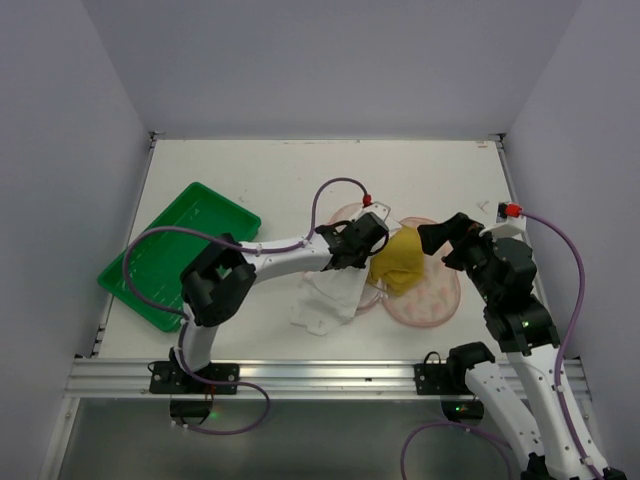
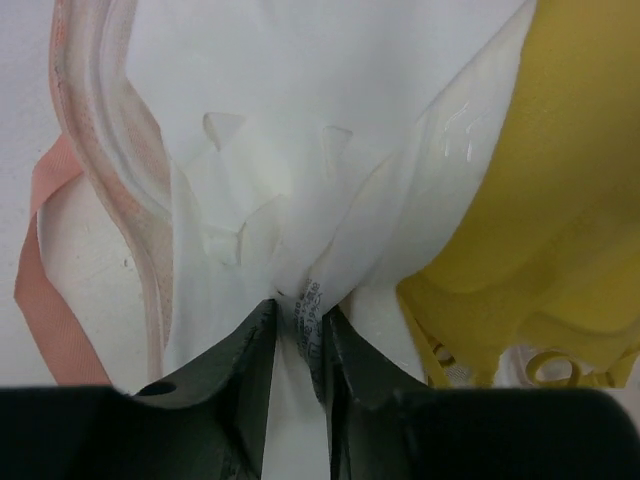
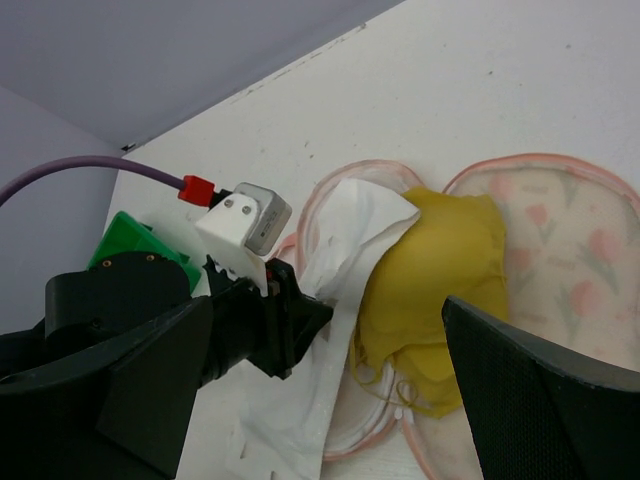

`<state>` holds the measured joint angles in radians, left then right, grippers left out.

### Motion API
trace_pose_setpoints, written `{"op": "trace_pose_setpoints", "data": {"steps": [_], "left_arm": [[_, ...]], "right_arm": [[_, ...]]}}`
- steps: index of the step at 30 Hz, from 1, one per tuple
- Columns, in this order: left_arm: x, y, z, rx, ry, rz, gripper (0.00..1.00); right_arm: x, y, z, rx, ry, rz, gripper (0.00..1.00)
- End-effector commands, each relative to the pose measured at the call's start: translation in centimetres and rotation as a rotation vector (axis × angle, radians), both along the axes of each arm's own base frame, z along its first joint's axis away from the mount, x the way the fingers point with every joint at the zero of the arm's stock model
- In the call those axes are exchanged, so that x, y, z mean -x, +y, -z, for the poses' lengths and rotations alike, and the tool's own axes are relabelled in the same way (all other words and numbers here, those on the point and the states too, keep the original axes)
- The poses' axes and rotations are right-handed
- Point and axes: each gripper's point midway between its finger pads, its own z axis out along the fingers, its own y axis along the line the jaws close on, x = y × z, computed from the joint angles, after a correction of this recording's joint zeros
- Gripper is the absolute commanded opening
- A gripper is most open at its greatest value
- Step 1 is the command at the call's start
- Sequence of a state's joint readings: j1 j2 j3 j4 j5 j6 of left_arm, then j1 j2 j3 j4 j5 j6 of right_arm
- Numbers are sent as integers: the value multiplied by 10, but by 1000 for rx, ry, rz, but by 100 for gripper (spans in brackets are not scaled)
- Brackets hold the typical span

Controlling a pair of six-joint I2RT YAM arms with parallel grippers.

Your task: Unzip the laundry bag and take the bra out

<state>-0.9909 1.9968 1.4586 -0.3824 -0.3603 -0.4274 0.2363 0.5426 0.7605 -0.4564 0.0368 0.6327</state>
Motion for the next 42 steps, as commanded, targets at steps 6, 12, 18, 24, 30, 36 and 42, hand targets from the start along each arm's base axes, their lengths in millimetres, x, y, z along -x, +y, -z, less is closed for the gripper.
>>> {"op": "trace_pose_setpoints", "data": {"steps": [6,12,18,24,30,36,42], "left_arm": [[-15,36,-79,39,-137,-30,0],[-41,103,-169,79,-321,-72,0],[-59,207,-273,-47,-635,-159,0],[-61,301,-322,-358,-777,-227,0],[-57,374,-276,-641,-659,-297,0],[-52,409,-215,-592,-723,-373,0],[-36,423,-164,-616,-679,-416,0]], "right_arm": [[-3,-4,-10,-2,-27,23,99],[-4,-3,-21,-2,-48,17,99],[-7,1,-29,-7,-64,0,99],[-11,5,-32,-2,-62,-22,99],[-14,8,-33,13,-57,-38,99],[-15,16,-29,1,-48,-83,99],[-14,22,-29,-8,-41,-111,99]]}}
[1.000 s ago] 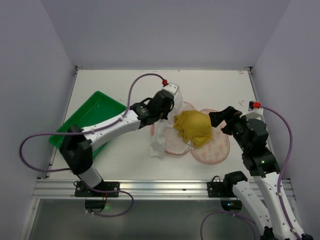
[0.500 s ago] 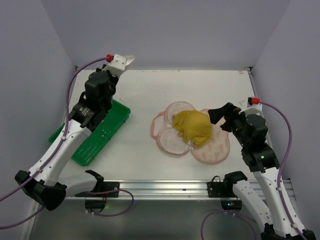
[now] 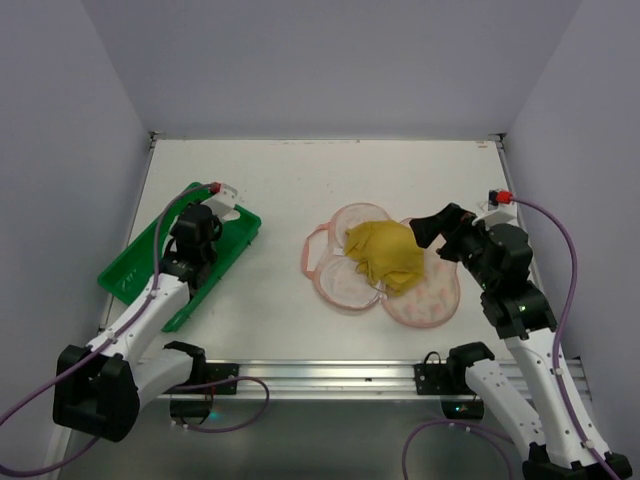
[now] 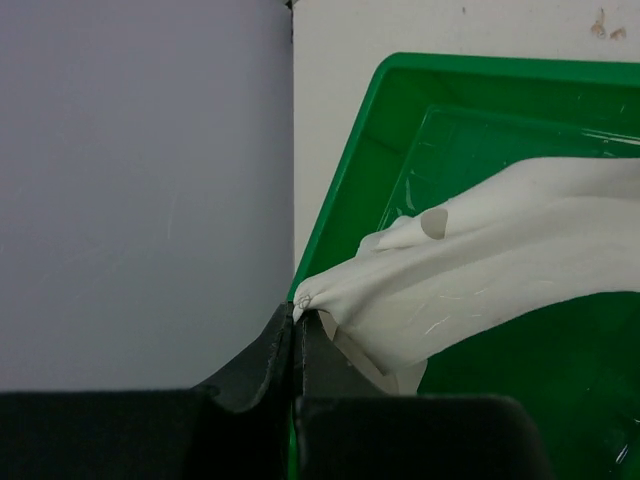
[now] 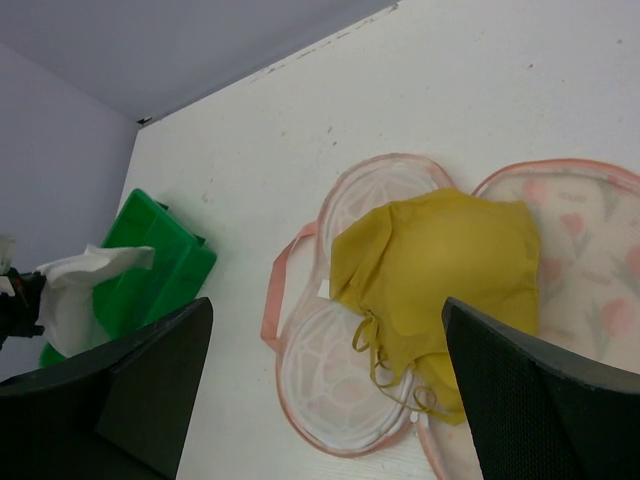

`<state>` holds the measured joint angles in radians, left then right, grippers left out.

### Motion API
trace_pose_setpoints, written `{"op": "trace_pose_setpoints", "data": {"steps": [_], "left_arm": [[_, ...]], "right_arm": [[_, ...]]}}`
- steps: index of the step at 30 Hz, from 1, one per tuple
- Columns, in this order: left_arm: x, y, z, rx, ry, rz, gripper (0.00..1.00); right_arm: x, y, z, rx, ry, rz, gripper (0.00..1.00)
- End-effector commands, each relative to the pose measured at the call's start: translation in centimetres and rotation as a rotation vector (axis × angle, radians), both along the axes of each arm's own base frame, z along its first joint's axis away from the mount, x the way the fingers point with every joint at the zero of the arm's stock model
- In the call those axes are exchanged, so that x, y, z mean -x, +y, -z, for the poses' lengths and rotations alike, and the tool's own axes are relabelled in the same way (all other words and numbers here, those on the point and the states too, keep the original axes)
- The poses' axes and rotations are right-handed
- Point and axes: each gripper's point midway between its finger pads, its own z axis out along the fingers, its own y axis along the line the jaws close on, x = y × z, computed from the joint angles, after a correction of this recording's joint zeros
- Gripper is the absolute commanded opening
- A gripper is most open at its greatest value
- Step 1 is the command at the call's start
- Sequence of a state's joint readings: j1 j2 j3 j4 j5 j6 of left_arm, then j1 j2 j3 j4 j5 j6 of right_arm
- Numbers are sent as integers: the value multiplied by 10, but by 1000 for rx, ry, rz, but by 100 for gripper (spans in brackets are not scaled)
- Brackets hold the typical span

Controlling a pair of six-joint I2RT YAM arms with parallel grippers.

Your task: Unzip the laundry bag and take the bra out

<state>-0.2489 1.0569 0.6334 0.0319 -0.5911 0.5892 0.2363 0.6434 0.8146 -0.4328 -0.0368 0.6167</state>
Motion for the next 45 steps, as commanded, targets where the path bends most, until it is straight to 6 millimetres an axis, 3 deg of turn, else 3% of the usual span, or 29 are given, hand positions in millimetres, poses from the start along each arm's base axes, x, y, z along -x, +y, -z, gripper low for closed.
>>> {"op": "trace_pose_setpoints", "data": {"steps": [1,7,11,14,15,16,18,19,20,21,24,26,29,35,37,38,39,40,45], "left_arm": [[-4,9,-34,28,-187,-43,0],[16,29,14,25,-86,-201,0],[9,29,37,59,-47,-261,0],[2,19,57,117,28,-257,4],[0,16,59,140,32,-261,10],[-3,11,60,189,18,-274,31],[-10,-3,53,237,7,-247,56],[-9,-12,55,271,29,-218,74],[-13,-20,42,301,2,-197,80],[-14,-35,36,348,-16,-168,90],[-21,-77,5,490,-60,-73,100],[-29,-116,-15,666,-70,-5,100],[-36,-178,-29,854,-16,109,100],[-38,-314,-44,1018,100,324,100],[-30,-355,-41,1068,151,366,100],[-29,-375,-23,1075,213,378,100],[-27,-394,-31,1117,222,397,100],[-28,-405,-15,1113,256,393,100],[-29,-448,10,1133,319,468,100]], "right_arm": [[-1,6,-23,-13,-66,-37,99],[1,8,-16,-13,-52,-51,99],[3,8,-12,-15,-50,-52,99],[4,8,-9,-14,-47,-53,99],[5,8,-9,-15,-48,-55,99],[6,8,-7,-13,-44,-55,99],[8,6,-5,-8,-42,-51,99],[8,6,-6,-5,-45,-49,99],[8,5,-6,-2,-46,-44,99],[9,3,-6,4,-47,-39,99],[11,-2,-10,14,-53,-15,99],[12,-5,-13,19,-65,-4,99],[13,-11,-13,27,-63,24,99],[15,-27,-8,45,-46,117,99],[16,-32,-7,48,-40,142,99],[16,-32,-6,47,-35,143,99],[17,-33,-7,40,-35,149,99],[17,-33,-6,39,-34,153,99],[19,-34,-4,30,-32,162,99]]}}
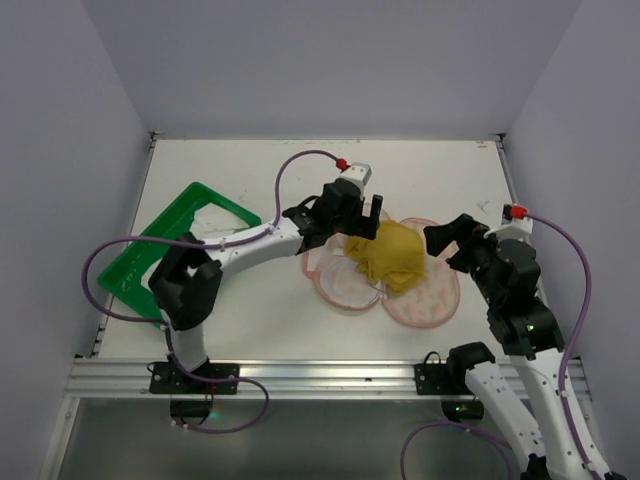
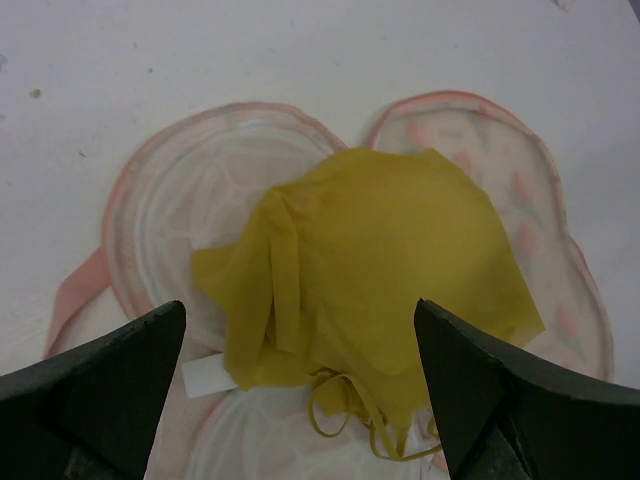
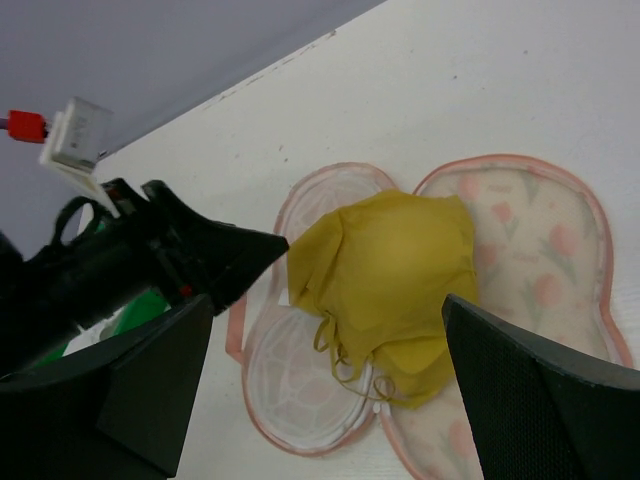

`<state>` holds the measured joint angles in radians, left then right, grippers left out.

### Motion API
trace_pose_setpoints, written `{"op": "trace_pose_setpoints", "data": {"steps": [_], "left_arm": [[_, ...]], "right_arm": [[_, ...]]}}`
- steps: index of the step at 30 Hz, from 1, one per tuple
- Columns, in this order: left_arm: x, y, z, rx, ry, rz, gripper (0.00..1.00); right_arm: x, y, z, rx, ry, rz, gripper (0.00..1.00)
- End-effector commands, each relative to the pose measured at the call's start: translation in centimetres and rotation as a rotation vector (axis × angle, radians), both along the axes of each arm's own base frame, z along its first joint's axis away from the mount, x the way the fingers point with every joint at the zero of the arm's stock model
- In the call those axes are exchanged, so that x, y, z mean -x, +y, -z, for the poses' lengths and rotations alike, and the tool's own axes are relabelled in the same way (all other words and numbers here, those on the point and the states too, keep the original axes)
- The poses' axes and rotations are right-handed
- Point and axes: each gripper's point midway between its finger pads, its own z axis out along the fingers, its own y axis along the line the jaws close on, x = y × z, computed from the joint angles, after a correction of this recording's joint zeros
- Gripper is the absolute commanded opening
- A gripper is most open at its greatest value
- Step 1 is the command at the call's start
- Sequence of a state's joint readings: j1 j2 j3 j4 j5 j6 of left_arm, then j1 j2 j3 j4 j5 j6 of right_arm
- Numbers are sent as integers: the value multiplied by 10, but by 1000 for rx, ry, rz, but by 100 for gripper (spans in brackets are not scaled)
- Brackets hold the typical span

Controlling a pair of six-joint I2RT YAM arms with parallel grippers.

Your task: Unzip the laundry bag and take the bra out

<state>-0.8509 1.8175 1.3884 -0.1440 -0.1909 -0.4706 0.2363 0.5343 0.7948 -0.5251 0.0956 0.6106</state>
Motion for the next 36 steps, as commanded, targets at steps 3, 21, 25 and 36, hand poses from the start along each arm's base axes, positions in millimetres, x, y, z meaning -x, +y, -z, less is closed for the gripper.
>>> {"op": "trace_pose_setpoints", "data": {"steps": [3,21,25,36], "left_arm": [[-6,-53,16,85,33,138,100],[5,-53,132,-69,179,189,18],[0,-51,112,-61,133,178,0],[-21,-7,-94,143,-210,2,0]], "right_arm": [[2,-6,-7,-12,-20,37,99],[6,-4,5,-25,3,31,99],[6,-3,7,-32,6,28,99],[10,-11,-16,-16,-55,50,99]]}}
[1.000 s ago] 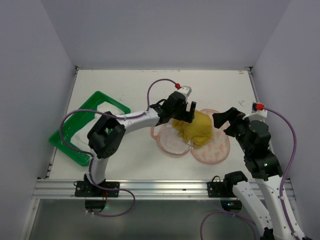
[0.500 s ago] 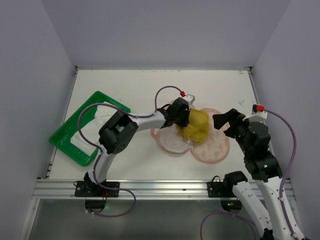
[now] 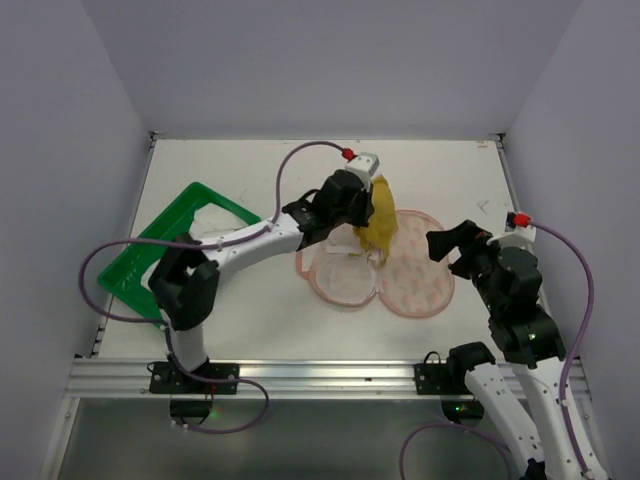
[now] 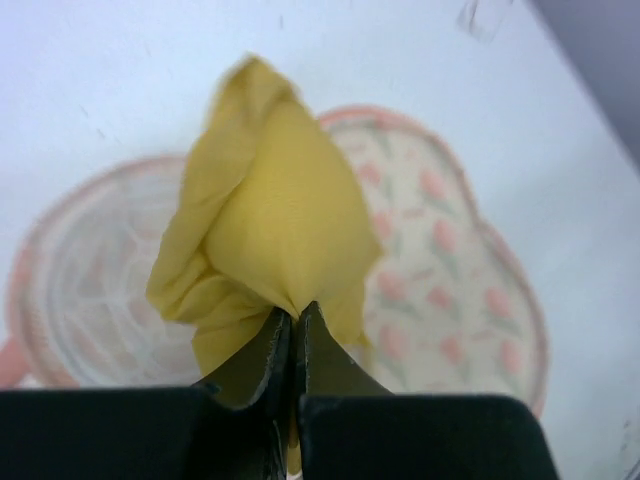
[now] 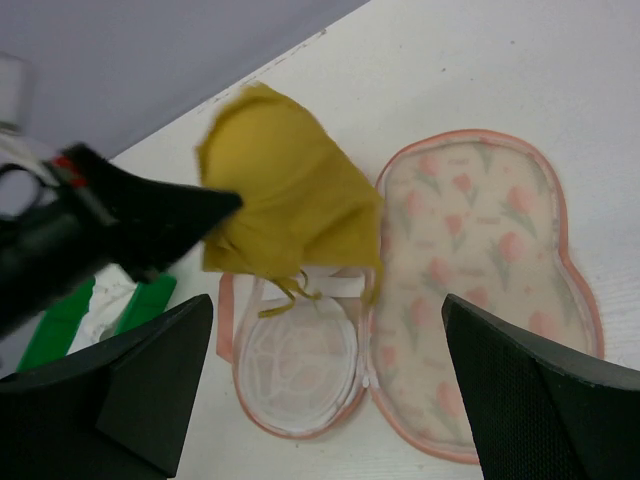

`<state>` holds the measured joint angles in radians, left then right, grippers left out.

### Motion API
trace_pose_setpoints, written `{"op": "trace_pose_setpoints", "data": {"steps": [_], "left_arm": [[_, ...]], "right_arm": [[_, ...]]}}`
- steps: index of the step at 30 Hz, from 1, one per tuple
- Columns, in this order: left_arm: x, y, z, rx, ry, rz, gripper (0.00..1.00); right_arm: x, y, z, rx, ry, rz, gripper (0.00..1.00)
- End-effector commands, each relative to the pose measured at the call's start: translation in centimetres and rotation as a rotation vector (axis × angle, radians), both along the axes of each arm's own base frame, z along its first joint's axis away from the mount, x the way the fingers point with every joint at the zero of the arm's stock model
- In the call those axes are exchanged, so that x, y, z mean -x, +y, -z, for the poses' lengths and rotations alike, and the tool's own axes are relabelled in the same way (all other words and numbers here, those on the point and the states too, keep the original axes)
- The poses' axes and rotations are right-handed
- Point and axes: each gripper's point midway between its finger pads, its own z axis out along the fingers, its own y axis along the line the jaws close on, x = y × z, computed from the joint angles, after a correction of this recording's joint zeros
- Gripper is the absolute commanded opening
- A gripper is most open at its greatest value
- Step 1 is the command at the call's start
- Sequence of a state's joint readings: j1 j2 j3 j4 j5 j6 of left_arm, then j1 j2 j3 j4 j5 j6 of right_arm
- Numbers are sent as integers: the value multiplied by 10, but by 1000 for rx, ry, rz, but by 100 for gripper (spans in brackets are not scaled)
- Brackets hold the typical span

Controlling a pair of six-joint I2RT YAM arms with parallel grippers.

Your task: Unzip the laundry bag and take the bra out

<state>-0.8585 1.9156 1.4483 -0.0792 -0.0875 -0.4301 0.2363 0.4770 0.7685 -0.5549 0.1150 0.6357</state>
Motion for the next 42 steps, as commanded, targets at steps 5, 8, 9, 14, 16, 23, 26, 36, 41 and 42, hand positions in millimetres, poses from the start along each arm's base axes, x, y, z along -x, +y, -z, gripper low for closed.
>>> {"op": "trace_pose_setpoints", "data": {"steps": [5,8,9,14,16,23,26,36,41,42], "left_arm": [[-31,103,-169,209,-254,-289,0],[-32,163,-189,243,-267,-420,0],[-31,180,-182,230,-254,-461,0],[-21,295,-192,152,-289,-722,0],[-13,341,-181,109,-276,-836,0],[11,434,-112,20,-230,-1062,0],[5,441,-81,48,-236,-1074,0],[62,493,31,-108,-8,-1345,65],[51,495,-7,-152,-19,-1304,100],[51,492,-7,-199,5,-1250,100]], "right_arm": [[-1,-4,-25,9,-61,15,99],[-3,-2,-24,11,-59,6,99],[-5,-1,-23,10,-59,2,99],[-11,7,-17,-6,-41,-29,99],[-15,12,-15,-14,-35,-51,99],[-25,24,-8,-22,-16,-98,99],[-31,27,-3,-23,0,-107,99],[-43,23,43,13,160,-68,99],[-50,20,70,26,285,-27,99],[-49,20,74,27,315,-20,99]]}}
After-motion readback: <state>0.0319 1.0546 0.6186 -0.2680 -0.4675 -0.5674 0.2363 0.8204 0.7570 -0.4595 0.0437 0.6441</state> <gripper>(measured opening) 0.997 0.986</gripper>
